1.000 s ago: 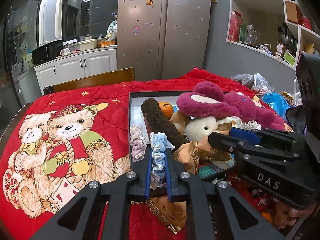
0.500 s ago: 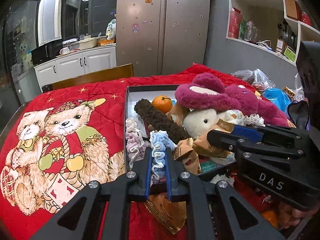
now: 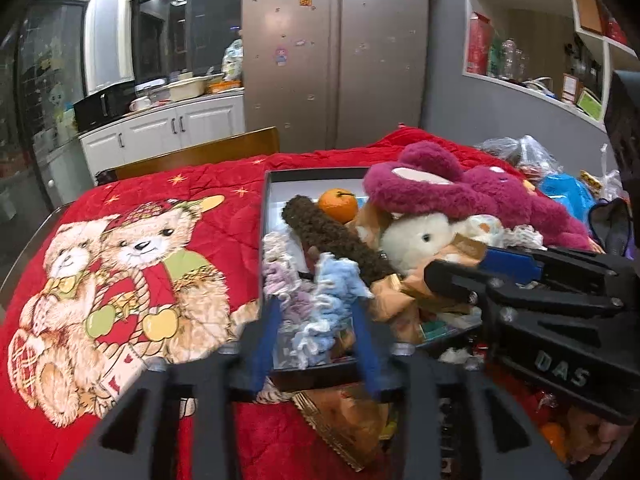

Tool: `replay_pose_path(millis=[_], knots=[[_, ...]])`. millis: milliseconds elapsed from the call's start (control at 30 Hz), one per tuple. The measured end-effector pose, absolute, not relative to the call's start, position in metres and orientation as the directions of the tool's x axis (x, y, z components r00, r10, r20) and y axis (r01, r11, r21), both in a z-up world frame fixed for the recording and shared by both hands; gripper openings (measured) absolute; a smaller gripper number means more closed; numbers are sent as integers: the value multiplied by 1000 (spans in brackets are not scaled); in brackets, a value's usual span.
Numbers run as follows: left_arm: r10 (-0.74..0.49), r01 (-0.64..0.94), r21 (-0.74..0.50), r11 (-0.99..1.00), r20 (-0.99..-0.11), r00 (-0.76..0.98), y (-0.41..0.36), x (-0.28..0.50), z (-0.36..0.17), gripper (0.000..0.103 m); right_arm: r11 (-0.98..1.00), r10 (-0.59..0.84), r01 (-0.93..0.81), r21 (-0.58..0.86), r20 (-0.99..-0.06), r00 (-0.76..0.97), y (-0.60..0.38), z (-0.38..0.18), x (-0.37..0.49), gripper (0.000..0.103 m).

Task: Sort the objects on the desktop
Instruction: 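Carry the blue scrunchie into the tray with the left tool while the right grips a snack packet, then open the left tool to drop the scrunchie in the tray while the right tool releases the packet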

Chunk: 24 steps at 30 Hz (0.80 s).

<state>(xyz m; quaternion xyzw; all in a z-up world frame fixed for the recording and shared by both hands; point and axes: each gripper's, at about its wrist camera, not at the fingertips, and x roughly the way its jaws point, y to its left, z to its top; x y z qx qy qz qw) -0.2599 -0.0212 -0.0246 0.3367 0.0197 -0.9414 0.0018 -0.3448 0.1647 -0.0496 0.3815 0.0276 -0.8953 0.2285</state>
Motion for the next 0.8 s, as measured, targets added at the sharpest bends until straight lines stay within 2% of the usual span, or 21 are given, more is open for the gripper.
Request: replay_pose_path(millis=[67,100,167,267,367,800], knots=[[31,13,-64,-998,-632,-774,-23,-259,-24,47,-877,-446,434,207,-691,-569,172,-51,-349,58],[40,11,-78,-997,-630,-776,-23,-259,-23,49,-868,-468,436,238,-687,-556,174,-51,-350,61],[65,0,-106,-994,-611,-789,-25,-256,-21,65,-872,-461,431,232,-683,-566,175,-50,-349,62],[42,26,-108,-994,-583,-811,-27,-253,-18,79,-870,-469,429,243,-676,-568,176,-48,-349,65],[61,19,-131,-991,-579,-813,-30,-254,-17,80,-863,-485,431,263,-669,-564,177,-47,-349,69],[48,17,-108,-994,-571,-819,-28,-251,-13,80,-866,-481,427,262,-671,-564,178,-45,-348,71]])
